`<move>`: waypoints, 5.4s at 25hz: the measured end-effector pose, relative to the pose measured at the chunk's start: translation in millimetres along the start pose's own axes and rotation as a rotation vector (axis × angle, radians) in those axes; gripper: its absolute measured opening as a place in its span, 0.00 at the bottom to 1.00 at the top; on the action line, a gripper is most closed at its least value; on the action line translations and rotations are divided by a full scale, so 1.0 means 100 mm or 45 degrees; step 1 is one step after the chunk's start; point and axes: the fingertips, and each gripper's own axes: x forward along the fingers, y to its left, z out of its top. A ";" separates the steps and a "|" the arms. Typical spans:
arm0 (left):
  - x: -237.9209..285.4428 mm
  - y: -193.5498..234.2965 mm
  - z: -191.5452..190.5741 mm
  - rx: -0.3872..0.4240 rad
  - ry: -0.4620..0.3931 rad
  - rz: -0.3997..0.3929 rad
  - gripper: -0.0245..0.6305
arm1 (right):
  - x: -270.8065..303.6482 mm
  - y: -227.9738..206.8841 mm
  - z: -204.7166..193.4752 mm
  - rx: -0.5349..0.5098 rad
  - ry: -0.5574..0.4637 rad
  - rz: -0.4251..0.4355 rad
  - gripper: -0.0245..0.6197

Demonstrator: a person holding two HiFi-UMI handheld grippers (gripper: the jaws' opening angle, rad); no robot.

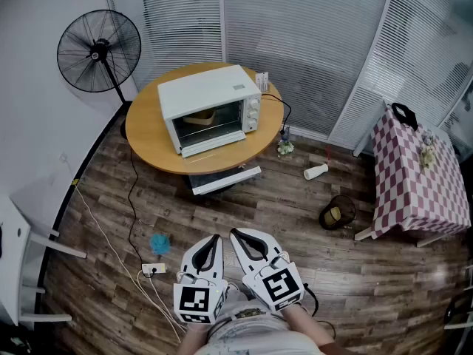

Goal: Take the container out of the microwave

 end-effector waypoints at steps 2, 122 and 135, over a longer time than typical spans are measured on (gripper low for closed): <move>0.00 0.01 -0.01 -0.005 -0.001 -0.009 0.06 | 0.01 0.01 0.01 0.018 -0.020 -0.004 0.03; 3.46 2.75 0.64 -0.043 0.020 -0.160 0.06 | 3.90 -2.28 0.14 0.043 0.048 -0.082 0.03; 3.64 2.80 0.64 -0.043 0.034 -0.061 0.06 | 4.05 -2.46 0.13 0.035 0.037 0.024 0.03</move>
